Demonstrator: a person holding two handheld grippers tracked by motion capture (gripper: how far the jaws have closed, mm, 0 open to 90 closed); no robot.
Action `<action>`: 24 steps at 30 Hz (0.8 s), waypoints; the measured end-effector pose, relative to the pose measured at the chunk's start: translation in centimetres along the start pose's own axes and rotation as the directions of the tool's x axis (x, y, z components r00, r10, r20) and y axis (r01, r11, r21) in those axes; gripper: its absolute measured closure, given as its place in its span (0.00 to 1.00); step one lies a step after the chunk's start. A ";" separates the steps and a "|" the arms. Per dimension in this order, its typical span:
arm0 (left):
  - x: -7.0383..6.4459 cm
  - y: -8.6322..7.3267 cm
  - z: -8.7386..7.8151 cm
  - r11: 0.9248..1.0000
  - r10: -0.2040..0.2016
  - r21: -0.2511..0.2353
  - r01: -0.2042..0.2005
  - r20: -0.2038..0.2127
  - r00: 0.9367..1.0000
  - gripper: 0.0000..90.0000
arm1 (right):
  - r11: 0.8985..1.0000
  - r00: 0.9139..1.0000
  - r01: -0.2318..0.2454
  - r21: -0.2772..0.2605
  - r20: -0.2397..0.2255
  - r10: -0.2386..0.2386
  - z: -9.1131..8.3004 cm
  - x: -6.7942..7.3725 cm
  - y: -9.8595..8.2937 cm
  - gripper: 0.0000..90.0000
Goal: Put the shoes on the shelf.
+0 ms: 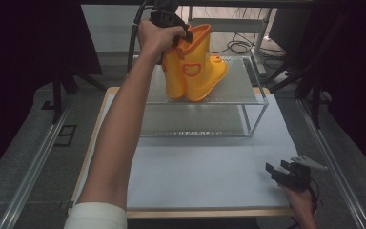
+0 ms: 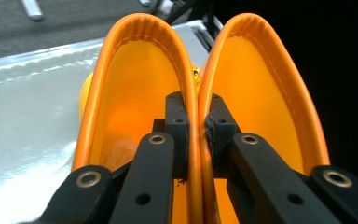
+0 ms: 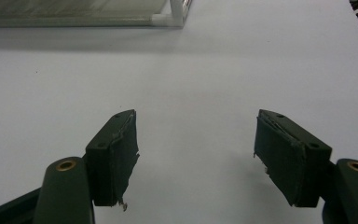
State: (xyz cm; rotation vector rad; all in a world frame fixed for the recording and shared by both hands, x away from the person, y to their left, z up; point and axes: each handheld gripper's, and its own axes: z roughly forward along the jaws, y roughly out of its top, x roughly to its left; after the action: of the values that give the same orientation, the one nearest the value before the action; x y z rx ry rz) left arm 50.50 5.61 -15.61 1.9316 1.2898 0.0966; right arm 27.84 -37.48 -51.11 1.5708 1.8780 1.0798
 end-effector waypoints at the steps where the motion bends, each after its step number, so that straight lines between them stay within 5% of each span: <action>1: 0.2 0.0 0.2 1.000 -0.006 -0.005 0.006 -0.015 1.000 0.92 | 1.000 1.000 0.002 0.001 0.000 -0.002 0.0 0.0 0.0 0.34; 16: 3.0 0.0 1.8 0.998 -0.058 0.007 0.059 -0.103 0.993 0.91 | 1.000 1.000 0.006 0.012 0.001 -0.007 0.2 0.1 -0.1 0.34; 24: 3.1 0.1 2.3 0.998 -0.069 -0.006 0.068 -0.078 0.995 0.86 | 1.000 1.000 0.008 0.012 0.000 -0.008 0.2 0.2 -0.1 0.34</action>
State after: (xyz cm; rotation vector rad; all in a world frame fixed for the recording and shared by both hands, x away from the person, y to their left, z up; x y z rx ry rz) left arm 53.19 6.78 -18.19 1.8946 1.4050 0.1407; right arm 27.89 -37.25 -51.29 1.5685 1.8925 1.0671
